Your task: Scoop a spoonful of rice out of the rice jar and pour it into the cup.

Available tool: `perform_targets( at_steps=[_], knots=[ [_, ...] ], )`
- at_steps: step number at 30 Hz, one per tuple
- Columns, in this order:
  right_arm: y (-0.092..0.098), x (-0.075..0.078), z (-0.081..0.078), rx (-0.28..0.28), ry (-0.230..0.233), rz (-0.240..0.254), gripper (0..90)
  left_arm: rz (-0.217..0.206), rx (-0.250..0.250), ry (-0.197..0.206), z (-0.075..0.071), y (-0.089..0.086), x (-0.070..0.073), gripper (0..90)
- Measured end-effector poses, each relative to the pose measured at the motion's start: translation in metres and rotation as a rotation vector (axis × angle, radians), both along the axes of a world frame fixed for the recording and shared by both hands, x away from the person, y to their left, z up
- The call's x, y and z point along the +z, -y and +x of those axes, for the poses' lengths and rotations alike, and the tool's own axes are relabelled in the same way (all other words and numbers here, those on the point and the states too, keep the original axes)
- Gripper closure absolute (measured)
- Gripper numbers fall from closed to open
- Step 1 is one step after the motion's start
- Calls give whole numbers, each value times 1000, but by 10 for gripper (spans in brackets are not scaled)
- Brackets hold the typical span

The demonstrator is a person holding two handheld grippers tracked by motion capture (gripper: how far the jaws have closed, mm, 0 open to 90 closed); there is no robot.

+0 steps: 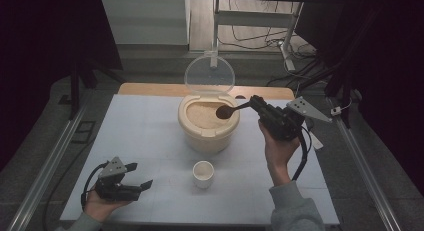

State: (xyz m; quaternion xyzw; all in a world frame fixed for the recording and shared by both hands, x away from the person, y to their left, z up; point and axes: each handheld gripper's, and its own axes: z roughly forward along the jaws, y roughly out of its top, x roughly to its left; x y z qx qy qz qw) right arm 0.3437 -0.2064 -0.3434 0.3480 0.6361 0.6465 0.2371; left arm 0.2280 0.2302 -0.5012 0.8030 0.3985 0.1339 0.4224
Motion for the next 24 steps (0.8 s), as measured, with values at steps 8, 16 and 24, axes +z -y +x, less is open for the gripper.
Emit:
perform_targets(
  at_steps=[8,16,24],
  knots=[
    [-22,-2,15,-73,22,-136,834,6,-6,-3,0,1,0,157],
    [-35,-6,20,-103,34,-255,834,6,-6,-6,0,1,-1,157],
    [-44,-21,27,-98,-10,-290,833,8,-10,-12,1,2,-1,155]
  ],
)
